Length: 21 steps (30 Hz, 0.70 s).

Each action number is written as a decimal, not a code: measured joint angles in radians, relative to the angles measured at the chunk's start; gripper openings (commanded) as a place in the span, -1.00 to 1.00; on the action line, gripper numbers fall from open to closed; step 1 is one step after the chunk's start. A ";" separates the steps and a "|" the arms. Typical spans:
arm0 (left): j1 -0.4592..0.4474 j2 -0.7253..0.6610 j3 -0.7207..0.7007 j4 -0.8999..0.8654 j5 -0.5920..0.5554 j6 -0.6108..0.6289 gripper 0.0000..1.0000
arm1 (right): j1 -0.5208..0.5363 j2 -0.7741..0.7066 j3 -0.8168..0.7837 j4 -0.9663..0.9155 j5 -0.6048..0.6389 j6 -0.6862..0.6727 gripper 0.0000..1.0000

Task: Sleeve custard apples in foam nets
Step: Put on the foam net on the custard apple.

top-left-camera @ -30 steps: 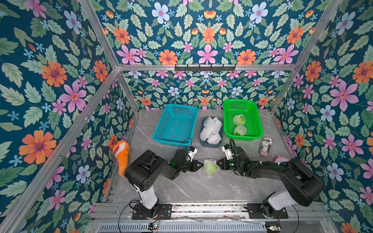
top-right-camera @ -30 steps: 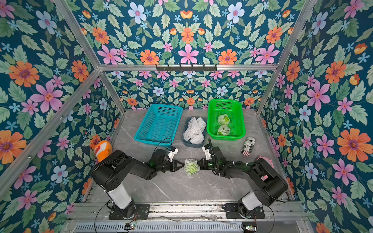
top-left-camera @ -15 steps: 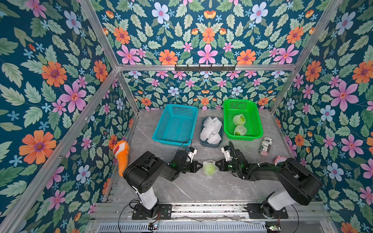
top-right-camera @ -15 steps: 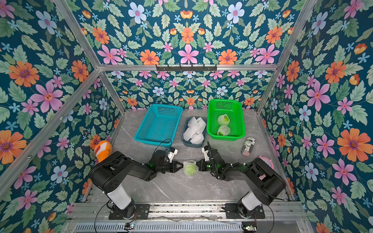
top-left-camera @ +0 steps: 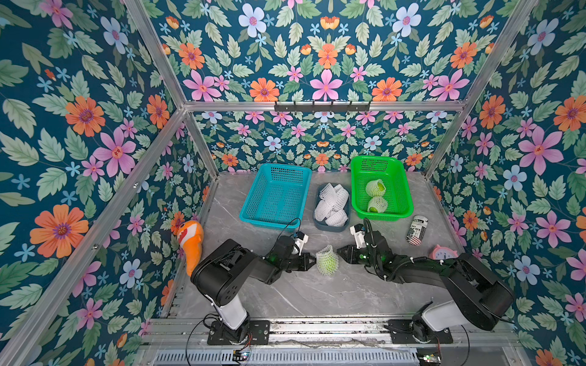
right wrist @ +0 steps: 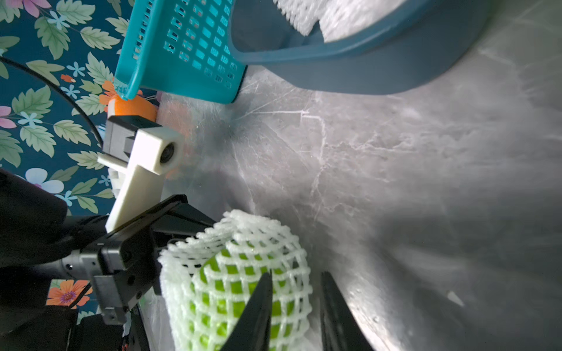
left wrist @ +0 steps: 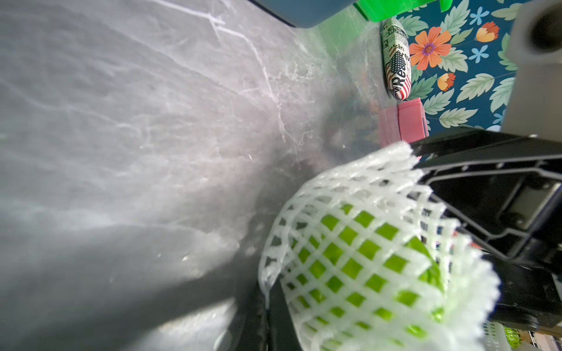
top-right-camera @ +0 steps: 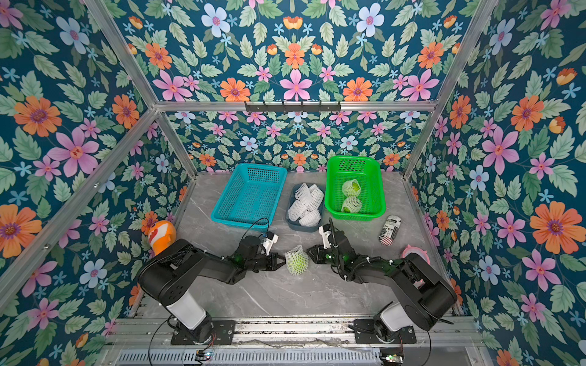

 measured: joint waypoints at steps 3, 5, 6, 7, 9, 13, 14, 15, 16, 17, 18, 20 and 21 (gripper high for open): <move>0.000 -0.003 0.001 -0.011 0.001 0.004 -1.00 | -0.015 -0.034 0.010 -0.034 0.001 -0.004 -0.32; 0.000 -0.003 0.001 -0.011 0.001 0.006 -1.00 | -0.025 -0.061 0.011 -0.058 0.013 -0.005 -0.32; 0.000 -0.002 0.002 -0.010 0.002 0.005 -1.00 | -0.026 -0.077 0.012 -0.071 0.015 -0.008 -0.32; 0.000 0.000 0.002 -0.009 0.002 0.005 -1.00 | -0.025 -0.090 0.012 -0.082 0.010 -0.011 -0.32; 0.000 0.003 0.002 -0.005 0.004 0.005 -1.00 | -0.020 -0.111 0.011 -0.096 -0.002 -0.011 -0.27; 0.000 0.007 0.003 0.002 0.006 0.004 -1.00 | 0.014 -0.152 -0.001 -0.127 -0.022 -0.007 -0.12; 0.000 0.008 0.003 0.003 0.007 0.001 -1.00 | 0.023 -0.161 -0.006 -0.132 -0.027 -0.006 -0.09; 0.000 0.008 0.003 0.002 0.008 0.000 -1.00 | 0.033 -0.170 -0.012 -0.137 -0.027 0.002 -0.08; 0.000 0.008 0.004 0.002 0.008 -0.002 -1.00 | 0.040 -0.174 -0.015 -0.140 -0.030 0.014 -0.08; 0.000 0.010 0.005 0.002 0.009 -0.002 -1.00 | 0.048 -0.174 -0.016 -0.141 -0.031 0.016 -0.08; 0.000 0.011 0.007 0.002 0.010 -0.002 -1.00 | 0.060 -0.172 -0.015 -0.143 -0.031 0.020 -0.08; 0.000 0.011 0.008 0.002 0.010 -0.002 -1.00 | 0.084 -0.166 -0.011 -0.146 -0.031 0.024 -0.08; 0.000 0.011 0.008 0.002 0.010 -0.002 -1.00 | 0.091 -0.161 -0.008 -0.145 -0.033 0.027 -0.08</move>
